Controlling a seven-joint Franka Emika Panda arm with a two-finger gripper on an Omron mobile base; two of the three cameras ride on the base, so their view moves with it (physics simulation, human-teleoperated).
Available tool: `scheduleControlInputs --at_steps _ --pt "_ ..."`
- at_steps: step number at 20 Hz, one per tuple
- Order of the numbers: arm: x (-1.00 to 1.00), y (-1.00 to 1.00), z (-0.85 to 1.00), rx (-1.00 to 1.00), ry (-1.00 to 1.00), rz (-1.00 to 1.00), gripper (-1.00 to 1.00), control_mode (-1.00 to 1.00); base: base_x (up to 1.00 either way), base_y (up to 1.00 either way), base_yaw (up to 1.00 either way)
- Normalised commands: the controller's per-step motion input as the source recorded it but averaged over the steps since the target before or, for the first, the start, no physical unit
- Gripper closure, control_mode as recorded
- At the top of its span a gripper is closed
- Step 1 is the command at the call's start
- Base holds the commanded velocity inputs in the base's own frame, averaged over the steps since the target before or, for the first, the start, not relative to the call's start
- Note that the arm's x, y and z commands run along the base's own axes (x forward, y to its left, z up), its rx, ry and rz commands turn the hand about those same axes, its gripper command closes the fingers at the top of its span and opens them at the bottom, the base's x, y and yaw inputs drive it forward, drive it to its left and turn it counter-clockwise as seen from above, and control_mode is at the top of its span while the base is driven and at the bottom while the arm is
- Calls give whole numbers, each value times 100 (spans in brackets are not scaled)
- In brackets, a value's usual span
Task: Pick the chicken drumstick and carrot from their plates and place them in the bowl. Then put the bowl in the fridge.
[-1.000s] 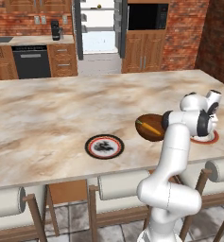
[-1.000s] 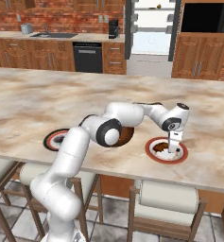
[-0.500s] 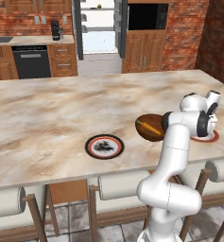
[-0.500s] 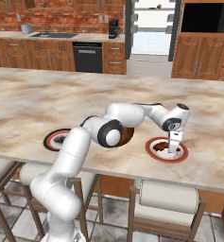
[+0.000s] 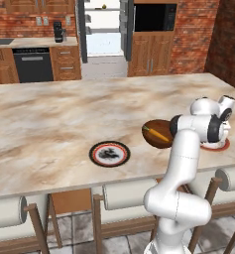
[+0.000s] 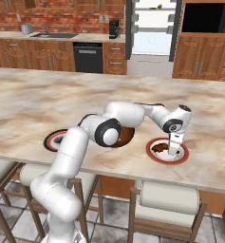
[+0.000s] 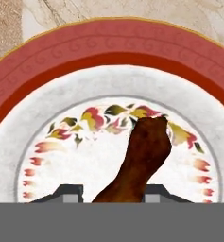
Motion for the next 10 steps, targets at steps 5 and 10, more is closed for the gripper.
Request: scheduleControlInputs --at_steps 5,10 --pt "-23 30 67 0 -5 -3 100 -100 0 0 0" --pt "-37 52 55 0 -2 -1 100 -100 0 0 0"
